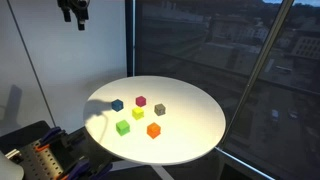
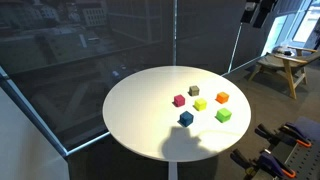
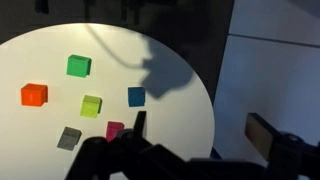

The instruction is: Put the blue block onto the yellow one

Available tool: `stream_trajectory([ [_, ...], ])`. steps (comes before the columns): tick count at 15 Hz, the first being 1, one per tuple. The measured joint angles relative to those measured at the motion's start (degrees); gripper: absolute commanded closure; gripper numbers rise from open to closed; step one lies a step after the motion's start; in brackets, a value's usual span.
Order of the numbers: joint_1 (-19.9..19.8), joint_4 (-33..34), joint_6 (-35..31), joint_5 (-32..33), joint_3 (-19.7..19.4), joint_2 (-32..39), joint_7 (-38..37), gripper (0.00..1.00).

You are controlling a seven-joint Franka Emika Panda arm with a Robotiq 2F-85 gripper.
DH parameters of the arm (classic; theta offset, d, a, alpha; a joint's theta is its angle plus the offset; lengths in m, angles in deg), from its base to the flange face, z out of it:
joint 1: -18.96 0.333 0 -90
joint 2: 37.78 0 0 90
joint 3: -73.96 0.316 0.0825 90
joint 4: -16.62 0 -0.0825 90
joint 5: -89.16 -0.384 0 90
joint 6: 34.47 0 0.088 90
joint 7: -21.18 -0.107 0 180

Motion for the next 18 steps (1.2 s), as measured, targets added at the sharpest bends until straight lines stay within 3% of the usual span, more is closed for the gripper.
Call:
stream_trajectory([
  [12, -0.3, 0.02, -0.01, 0.0, 0.18, 0.08, 0.0, 0.0],
  [18, -2.33, 0.08, -0.17, 0.07, 0.19, 0.74, 0.0, 0.0],
])
